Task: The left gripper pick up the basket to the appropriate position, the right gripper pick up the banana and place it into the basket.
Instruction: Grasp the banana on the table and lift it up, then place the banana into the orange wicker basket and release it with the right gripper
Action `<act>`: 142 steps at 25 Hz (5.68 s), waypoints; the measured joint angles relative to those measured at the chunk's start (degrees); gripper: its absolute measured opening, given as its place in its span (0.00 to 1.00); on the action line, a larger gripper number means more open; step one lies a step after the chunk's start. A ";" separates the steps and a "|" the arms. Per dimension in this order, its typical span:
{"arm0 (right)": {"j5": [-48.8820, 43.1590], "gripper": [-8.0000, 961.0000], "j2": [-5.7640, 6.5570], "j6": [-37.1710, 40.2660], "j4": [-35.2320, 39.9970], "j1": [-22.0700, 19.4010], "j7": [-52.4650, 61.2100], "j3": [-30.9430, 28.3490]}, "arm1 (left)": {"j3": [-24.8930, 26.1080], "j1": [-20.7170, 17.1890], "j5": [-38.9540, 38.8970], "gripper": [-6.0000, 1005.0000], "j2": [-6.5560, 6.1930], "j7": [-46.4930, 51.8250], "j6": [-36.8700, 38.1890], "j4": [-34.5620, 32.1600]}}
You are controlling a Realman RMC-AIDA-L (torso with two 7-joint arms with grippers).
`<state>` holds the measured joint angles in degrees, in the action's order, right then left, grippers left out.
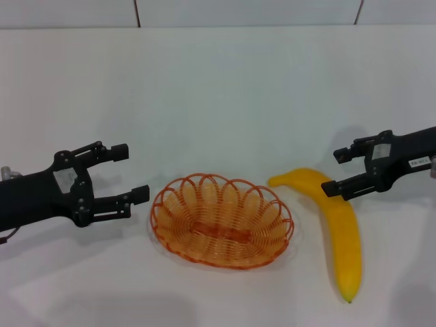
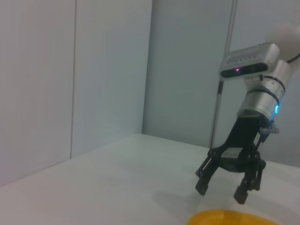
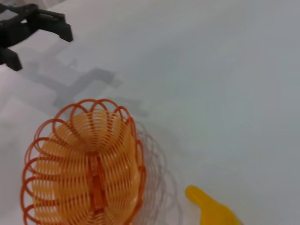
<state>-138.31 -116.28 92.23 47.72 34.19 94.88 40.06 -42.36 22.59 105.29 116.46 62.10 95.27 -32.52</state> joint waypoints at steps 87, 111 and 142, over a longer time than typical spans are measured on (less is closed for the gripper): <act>8.32 0.57 0.35 15.04 13.46 1.22 5.91 2.27 | 0.00 -2.32 7.81 0.89 -4.05 6.24 3.02 -0.53; 26.84 0.60 -0.15 -2.66 -7.65 13.58 5.99 28.30 | 0.50 -0.08 11.09 0.89 -3.35 6.80 2.38 -0.62; 31.72 0.86 0.47 -3.76 -6.07 10.73 3.55 35.26 | 0.53 0.79 11.53 0.88 -3.20 8.30 2.19 -0.53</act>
<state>-106.59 -115.80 88.47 41.64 44.92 98.43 75.32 -41.83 23.37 116.81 113.26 70.40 97.46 -33.05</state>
